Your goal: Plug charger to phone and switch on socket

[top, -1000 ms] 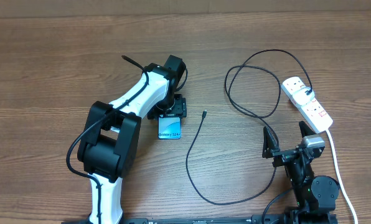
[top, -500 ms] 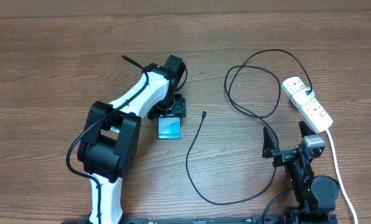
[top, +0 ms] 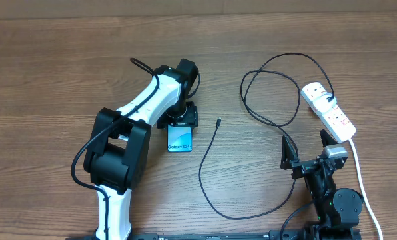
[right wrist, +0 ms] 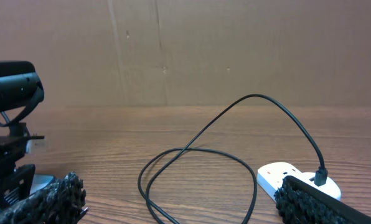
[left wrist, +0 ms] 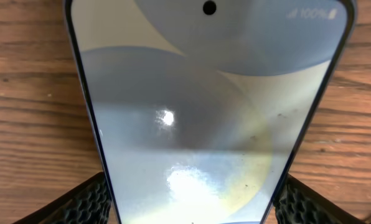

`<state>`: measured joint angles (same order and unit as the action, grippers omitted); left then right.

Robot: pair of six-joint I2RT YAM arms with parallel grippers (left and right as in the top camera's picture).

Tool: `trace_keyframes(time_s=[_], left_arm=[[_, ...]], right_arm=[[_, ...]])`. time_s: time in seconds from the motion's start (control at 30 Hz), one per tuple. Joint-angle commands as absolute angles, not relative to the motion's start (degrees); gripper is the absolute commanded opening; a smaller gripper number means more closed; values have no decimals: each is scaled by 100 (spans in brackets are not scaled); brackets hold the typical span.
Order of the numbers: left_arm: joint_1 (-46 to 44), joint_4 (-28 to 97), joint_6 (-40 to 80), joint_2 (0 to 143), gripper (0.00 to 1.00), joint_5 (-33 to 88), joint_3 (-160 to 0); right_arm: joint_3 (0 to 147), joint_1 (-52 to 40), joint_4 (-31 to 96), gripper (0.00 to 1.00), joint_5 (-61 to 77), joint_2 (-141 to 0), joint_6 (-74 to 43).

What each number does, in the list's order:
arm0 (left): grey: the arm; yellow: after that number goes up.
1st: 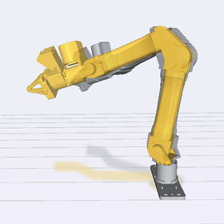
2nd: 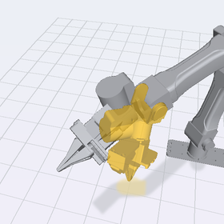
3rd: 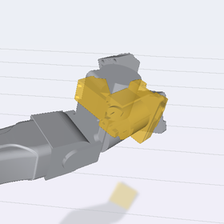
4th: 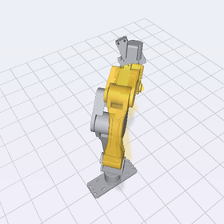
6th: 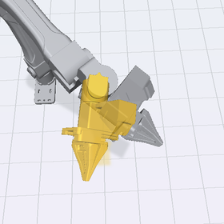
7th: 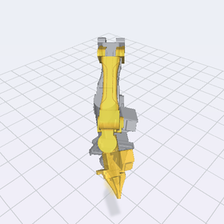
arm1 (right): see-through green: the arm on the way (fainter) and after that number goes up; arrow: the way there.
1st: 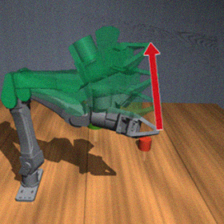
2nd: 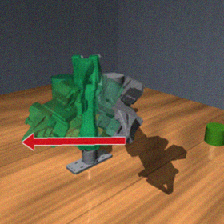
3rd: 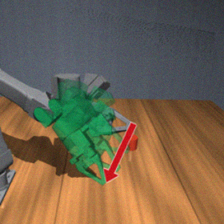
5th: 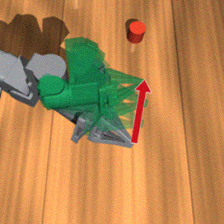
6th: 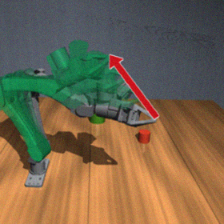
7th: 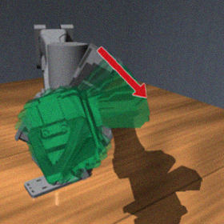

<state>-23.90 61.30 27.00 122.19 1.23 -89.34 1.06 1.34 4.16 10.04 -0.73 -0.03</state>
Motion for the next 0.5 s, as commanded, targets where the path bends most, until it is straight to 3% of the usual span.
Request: trace_keyframes(time_s=[0.0,0.23,0.27,0.33,0.47], left_arm=[[-2364,6246,2722,12248,75,64,-9264],[-2364,6278,2718,12248,76,54,-9295],[-2364,6285,2720,12248,79,5,-9295],[-2366,6289,2720,12248,100,-152,-9282],[-2368,6274,2700,12250,100,-191,-9233]], right_arm=[[47,97,399,100,972,-16,-21],[47,97,399,100,972,-16,-21],[47,97,399,100,972,-16,-21],[47,97,399,100,972,-16,-21],[47,97,399,100,972,-16,-21]])
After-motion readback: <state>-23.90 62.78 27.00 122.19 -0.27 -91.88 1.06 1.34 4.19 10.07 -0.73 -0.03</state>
